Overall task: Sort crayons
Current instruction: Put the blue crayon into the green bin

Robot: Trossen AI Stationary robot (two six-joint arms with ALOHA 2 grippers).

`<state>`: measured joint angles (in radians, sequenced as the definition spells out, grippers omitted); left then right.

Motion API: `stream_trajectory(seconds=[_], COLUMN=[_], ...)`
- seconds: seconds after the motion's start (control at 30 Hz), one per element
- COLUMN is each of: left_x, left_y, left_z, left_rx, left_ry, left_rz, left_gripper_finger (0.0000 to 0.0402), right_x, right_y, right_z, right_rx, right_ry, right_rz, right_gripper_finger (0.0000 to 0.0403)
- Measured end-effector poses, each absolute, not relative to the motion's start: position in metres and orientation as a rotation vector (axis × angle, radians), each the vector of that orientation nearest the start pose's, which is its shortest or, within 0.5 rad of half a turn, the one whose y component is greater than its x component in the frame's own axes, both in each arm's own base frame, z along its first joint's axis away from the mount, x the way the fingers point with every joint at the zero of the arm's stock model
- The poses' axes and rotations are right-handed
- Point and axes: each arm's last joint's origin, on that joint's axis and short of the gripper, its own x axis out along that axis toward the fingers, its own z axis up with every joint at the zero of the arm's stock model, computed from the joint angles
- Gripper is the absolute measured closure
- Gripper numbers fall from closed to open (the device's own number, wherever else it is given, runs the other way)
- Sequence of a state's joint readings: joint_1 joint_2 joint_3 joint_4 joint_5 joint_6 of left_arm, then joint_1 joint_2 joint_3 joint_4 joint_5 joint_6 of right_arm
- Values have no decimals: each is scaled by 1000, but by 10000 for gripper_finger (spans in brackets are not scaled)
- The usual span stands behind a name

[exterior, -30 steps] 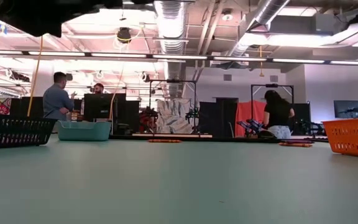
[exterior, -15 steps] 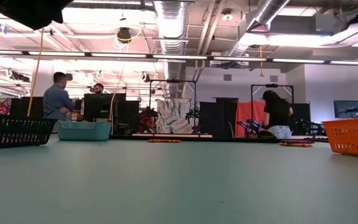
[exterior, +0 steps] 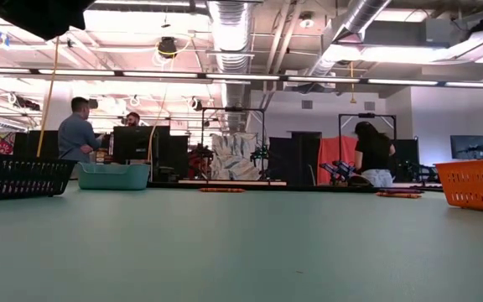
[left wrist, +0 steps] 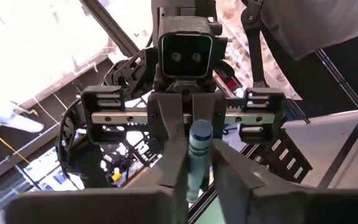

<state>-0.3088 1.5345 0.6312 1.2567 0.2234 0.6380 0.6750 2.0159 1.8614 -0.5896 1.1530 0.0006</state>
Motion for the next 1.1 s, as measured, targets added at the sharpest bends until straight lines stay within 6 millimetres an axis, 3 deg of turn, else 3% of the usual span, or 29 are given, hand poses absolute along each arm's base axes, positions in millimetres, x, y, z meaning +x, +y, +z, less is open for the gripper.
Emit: stream_trajectory(seconds=[0.17, 0.4, 0.67, 0.9, 1.1], left_x=[283, 283, 288, 307, 322], left_y=[-97, -97, -93, -59, -13], left_z=[246, 246, 237, 221, 221], left_rx=[614, 611, 688, 815, 815], left_ry=[-530, -531, -401, -10, 297], left_rz=[-399, -409, -296, -114, -20], left_gripper_finger=[387, 393, 395, 395, 396], right_x=[363, 364, 364, 352, 340], right_y=[257, 255, 240, 210, 198], right_z=[310, 309, 301, 282, 248], right_rx=[-581, -567, -512, -295, -225], right_ry=[455, 454, 516, 706, 796], right_rz=[-454, -460, -506, -602, -704], right_gripper_finger=[403, 398, 334, 263, 245])
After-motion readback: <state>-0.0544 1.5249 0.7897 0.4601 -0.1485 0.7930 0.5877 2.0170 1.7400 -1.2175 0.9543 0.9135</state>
